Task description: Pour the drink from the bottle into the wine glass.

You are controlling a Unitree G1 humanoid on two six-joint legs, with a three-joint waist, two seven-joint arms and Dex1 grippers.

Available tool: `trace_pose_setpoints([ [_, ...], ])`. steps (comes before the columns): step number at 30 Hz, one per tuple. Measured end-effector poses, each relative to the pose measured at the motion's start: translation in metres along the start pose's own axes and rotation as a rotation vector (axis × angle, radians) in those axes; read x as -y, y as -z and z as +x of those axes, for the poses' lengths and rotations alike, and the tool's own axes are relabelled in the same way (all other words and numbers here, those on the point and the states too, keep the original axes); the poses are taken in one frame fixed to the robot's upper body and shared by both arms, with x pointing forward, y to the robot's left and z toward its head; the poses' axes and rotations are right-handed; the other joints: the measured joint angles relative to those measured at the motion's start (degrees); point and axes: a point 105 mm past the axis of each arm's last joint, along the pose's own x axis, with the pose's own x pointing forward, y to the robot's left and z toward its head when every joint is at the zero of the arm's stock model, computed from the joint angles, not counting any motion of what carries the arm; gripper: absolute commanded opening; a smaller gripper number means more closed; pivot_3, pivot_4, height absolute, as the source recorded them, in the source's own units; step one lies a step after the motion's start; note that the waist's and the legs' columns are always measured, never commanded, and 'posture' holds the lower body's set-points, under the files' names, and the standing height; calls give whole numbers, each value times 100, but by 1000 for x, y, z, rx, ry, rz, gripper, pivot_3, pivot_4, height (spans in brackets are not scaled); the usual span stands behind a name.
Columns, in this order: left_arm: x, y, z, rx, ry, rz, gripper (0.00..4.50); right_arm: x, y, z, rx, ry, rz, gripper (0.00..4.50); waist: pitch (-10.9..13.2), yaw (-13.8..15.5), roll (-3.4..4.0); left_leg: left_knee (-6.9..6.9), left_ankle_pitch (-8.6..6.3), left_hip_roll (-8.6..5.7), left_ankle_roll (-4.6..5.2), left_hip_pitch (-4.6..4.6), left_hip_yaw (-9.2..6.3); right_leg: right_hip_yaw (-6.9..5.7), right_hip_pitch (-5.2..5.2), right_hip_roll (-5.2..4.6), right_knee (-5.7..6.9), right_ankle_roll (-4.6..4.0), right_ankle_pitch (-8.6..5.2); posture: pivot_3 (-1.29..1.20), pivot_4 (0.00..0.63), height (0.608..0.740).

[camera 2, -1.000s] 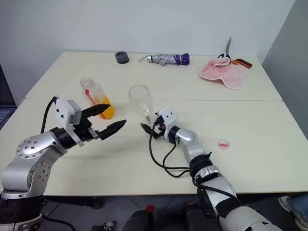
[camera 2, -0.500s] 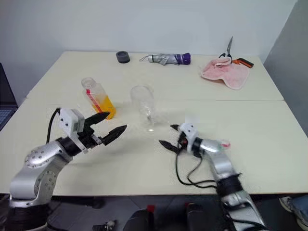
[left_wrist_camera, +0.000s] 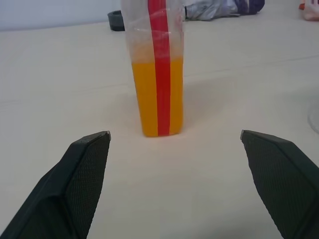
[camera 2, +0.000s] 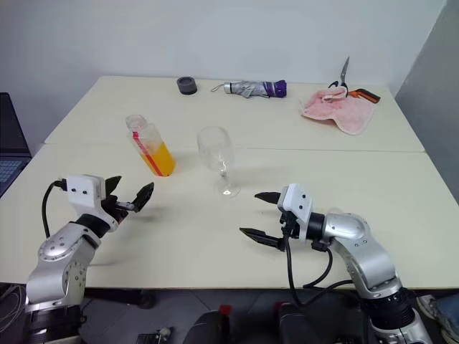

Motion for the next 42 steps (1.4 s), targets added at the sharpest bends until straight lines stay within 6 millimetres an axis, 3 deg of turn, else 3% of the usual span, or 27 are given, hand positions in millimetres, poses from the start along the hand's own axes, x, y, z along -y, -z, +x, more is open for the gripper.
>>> trace_pose_setpoints([
  [21,-13,-25,45,37,77,48,4500,-6,-23,-4,38,26,-20,4476,-1,41,-3,0,0,-3,0,-2,0,-7,-1,1,-1,-1,0,0,150,740],
  [42,-13,-41,81,70,122,80,4500,-6,-24,-3,38,48,-26,4476,-1,42,-4,3,0,-6,0,-7,-2,-12,-2,2,1,-1,1,0,150,740],
])
